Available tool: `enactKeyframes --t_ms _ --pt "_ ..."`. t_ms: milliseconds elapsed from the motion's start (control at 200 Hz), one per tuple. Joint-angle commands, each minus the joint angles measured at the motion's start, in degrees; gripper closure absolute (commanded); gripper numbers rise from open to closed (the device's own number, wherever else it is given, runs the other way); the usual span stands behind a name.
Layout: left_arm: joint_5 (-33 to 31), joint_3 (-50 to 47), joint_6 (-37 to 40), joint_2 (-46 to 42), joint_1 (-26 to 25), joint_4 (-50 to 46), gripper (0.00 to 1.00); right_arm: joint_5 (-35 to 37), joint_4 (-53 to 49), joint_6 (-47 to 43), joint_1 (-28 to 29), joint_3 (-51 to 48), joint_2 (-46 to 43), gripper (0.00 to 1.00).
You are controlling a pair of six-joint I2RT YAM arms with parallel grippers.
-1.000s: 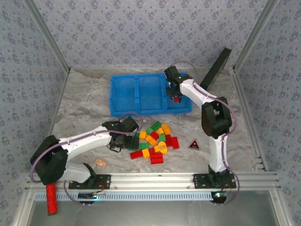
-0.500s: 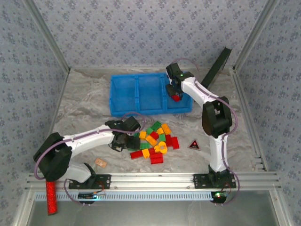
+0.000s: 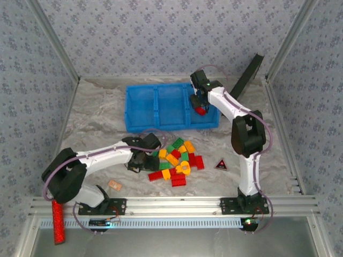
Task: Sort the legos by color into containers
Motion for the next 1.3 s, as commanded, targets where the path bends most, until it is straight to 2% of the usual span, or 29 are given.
enactKeyframes --t_ms 0,370,570,765,960,1104,1294 --pt "0.33 -0.61 -0.84 0.96 -0.5 -0.9 0.11 0.51 -1.82 -0.33 -0.12 0.62 -3.64 0.43" --pt "-0.21 -0.36 -1.86 4.52 -0.97 0.19 0.16 2.26 -2.55 -0.1 -0.11 -0.19 -4.83 0.43" --pt "0.11 0.05 -2.28 5.26 -1.26 0.51 0.28 3.53 -3.06 -0.29 -0.18 -0.54 -5.38 0.43" --pt "-0.18 0.85 -2.36 4.43 -1.3 0.02 0.48 4.55 -3.06 -0.16 -0.22 -1.37 -5.73 0.44" --pt "-1.55 2.42 -2.23 3.11 -1.31 -2.37 0.6 5.35 -3.06 -0.24 -0.24 -1.71 -6.0 0.44" --pt "-4.49 5.38 -1.51 0.4 -0.37 -5.82 0.66 5.41 -3.02 -0.07 -0.24 -2.46 -6.75 0.44" --pt "-6.29 12.46 2.43 -3.38 4.37 -10.92 0.7 4.56 -2.54 0.61 -0.11 -4.52 -9.17 0.44"
